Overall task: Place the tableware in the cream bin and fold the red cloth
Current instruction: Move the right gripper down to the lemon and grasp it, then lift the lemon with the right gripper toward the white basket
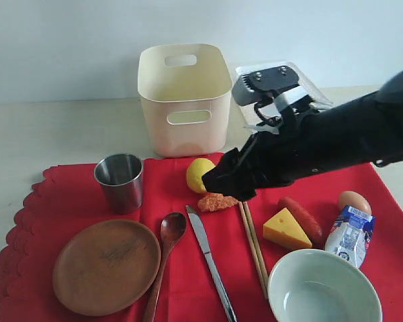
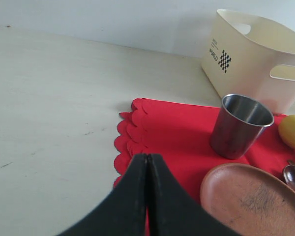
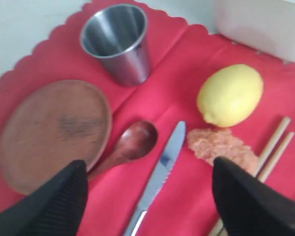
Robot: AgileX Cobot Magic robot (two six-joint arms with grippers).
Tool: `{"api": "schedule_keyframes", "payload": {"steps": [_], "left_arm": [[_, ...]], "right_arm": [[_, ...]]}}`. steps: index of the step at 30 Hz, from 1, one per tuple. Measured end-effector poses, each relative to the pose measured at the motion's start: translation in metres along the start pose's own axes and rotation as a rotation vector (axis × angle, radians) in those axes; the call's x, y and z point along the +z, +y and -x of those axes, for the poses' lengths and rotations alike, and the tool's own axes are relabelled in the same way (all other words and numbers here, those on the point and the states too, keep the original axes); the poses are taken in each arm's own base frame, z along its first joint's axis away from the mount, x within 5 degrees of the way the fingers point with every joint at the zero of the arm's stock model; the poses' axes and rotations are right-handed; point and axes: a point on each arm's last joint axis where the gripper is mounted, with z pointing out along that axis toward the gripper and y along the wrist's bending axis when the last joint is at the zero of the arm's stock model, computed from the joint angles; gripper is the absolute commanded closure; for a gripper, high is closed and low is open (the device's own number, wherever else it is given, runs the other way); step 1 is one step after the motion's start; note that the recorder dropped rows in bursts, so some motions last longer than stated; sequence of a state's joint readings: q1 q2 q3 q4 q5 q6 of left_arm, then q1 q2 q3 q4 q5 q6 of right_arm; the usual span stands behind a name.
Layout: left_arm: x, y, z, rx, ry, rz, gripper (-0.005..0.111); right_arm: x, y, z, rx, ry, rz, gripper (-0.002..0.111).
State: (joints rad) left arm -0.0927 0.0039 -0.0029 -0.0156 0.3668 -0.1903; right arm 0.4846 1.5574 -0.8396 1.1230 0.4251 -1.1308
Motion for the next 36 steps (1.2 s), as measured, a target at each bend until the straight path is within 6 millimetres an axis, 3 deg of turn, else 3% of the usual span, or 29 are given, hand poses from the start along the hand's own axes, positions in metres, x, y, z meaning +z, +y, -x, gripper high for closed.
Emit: {"api": "schedule_keyframes", "payload": {"steps": [12, 22, 30, 36], "left_arm": [[0.000, 0.000, 0.000, 0.000, 0.000, 0.000, 0.107], [0.000, 0.000, 0.000, 0.000, 0.000, 0.000, 0.107], [0.000, 0.000, 0.000, 0.000, 0.000, 0.000, 0.107], [0.000, 0.000, 0.000, 0.000, 0.000, 0.000, 0.107]], "right_arm": [[0.063, -0.033, 0.039, 0.043, 0.144, -0.114, 0.032], [0.110, -0.057, 0.041, 0.118, 0.304, -0.176, 0.032], [0.136, -0.051, 0.046, 0.113, 0.346, -0.148, 0.033], [0.149, -0.058, 0.038, 0.147, 0.392, -0.169, 0.049]]}}
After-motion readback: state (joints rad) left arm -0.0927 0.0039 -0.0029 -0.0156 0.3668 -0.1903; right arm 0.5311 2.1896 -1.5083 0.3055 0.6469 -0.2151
